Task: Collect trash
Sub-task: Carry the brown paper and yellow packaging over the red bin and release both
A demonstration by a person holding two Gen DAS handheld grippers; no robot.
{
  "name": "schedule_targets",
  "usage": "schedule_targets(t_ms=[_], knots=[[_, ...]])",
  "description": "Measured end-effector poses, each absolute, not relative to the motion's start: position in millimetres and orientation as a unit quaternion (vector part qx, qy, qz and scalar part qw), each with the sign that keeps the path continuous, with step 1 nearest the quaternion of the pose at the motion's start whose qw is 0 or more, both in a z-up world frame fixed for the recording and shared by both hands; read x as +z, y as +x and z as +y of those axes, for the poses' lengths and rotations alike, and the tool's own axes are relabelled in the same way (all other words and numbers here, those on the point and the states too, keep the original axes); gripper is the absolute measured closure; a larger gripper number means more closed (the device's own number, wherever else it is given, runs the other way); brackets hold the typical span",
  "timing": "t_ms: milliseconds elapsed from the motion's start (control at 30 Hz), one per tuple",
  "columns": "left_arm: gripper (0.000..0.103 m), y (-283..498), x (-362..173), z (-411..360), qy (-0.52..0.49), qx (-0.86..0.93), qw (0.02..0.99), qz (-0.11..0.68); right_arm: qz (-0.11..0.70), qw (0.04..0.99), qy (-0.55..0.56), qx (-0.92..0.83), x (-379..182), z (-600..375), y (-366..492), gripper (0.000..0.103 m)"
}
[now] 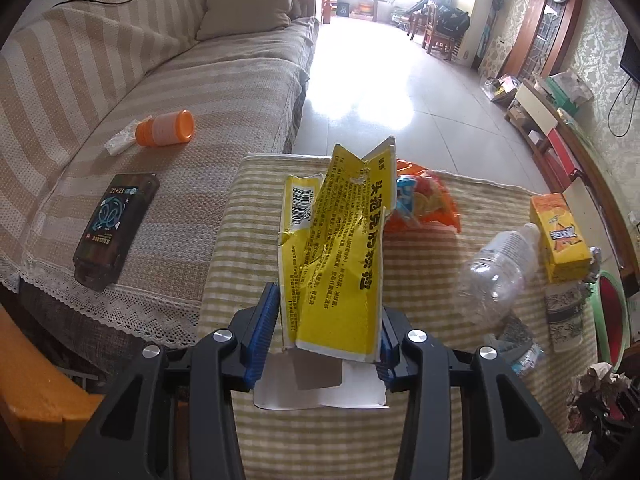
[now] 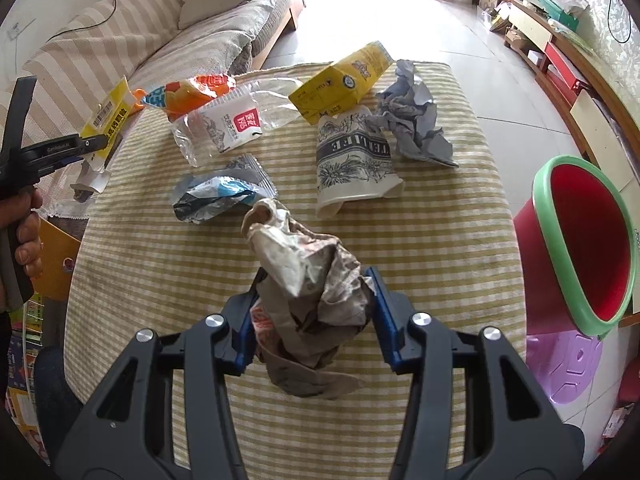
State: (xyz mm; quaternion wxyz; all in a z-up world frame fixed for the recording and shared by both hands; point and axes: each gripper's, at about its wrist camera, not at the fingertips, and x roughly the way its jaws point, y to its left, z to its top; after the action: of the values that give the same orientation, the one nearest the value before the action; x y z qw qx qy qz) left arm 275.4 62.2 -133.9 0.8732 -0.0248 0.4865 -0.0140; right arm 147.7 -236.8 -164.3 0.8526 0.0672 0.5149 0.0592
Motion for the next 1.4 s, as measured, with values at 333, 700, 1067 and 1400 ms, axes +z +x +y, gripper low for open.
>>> schedule_targets(t_ms=[333,700,1067,1400], knots=[[0.063,214,-75,12,-0.005,-0.072,0.892,0.446,0.472,0.876,0.084,0.056,-122,-264,122,0.056],[0.063,181,-52,-72,0.020,-0.148,0.889,0.434,0.443,0.888,0.118,0.022,-100,-321,102,0.056],[0.062,176,-48,-178,0.032,-0.243,0.866,0.436,0.418,0.894,0.158,-0.038,-92,-415,92,0.056],[0.062,175,-56,-292,0.059,-0.314,0.838,0.443,0.407,0.887,0.199,-0.092,-101,-504,73,0.056]])
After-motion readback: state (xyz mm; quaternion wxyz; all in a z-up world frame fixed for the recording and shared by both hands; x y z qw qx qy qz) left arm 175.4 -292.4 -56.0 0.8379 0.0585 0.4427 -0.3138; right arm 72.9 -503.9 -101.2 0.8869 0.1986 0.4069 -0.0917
